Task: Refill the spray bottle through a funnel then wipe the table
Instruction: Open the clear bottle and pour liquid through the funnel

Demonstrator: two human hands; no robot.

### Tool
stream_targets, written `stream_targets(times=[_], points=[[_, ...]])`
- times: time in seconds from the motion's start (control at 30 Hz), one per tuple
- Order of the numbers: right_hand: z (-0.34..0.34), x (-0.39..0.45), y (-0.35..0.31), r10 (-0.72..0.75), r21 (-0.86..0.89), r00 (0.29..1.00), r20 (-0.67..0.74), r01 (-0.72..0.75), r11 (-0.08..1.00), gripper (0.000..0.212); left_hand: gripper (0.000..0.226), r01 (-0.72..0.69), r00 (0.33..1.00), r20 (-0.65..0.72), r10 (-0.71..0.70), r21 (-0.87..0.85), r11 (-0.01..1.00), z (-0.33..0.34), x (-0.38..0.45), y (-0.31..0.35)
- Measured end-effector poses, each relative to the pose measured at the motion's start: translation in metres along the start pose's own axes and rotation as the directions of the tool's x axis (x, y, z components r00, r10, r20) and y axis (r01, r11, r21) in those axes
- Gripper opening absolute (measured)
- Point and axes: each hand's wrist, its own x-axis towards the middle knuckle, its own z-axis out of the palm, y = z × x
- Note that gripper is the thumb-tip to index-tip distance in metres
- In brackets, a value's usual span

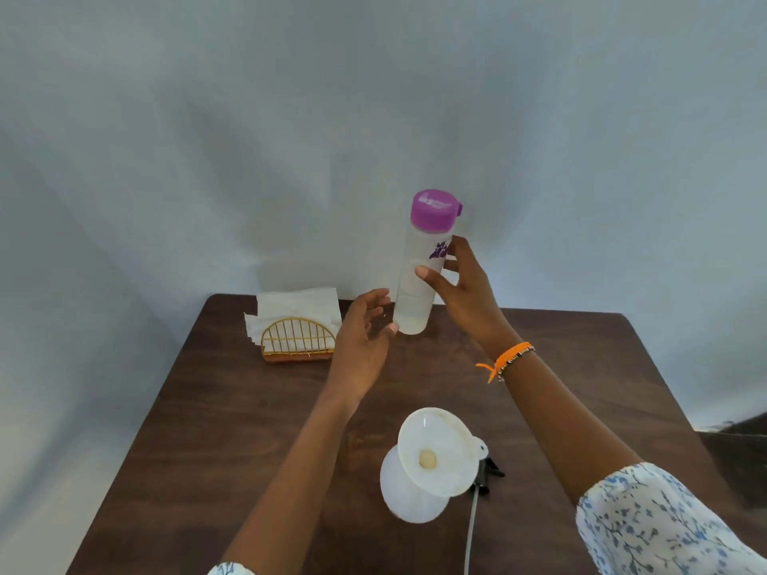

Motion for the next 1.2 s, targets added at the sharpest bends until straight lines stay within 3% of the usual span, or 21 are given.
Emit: stream_targets(times=[0.2,0.33,0.53,0.73,0.87,1.07,1.2], points=[[-0.036,-0.022,-0.088,-0.106,0.213,0.993,-0.051,0.115,0.970,0.045,0.054,-0.170,0.985,0.050,0.167,0.053,0.984,-0.002,-0.026,0.055],[-0.048,-0.042,-0.124,-0.140,0.315,0.988,-0.065,0.154,0.937,0.037,0.059,-0.236,0.969,0.082,0.234,0.014,0.972,-0.003,-0.050,0.083],[-0.043,-0.070,-0.145,-0.183,0.217,0.979,-0.095,0.200,0.956,0.048,0.059,-0.271,0.960,-0.069,0.270,0.002,0.963,0.002,-0.075,0.096],[-0.053,-0.079,-0.172,-0.133,0.297,0.939,-0.318,0.232,0.926,0.063,0.051,-0.292,0.949,-0.124,0.289,0.000,0.956,0.002,-0.095,0.097],[-0.062,-0.071,-0.201,-0.146,0.221,0.907,-0.396,0.248,0.943,0.060,0.056,-0.289,0.947,-0.136,0.293,0.049,0.956,0.006,-0.101,0.096],[-0.061,-0.057,-0.219,-0.109,0.040,0.899,-0.424,0.138,0.990,0.048,0.058,-0.328,0.935,-0.118,0.335,0.076,0.941,0.011,-0.111,0.101],[-0.058,-0.057,-0.220,-0.175,0.011,0.897,-0.407,0.197,0.980,0.033,0.057,-0.361,0.926,-0.077,0.369,0.100,0.927,0.012,-0.115,0.102]])
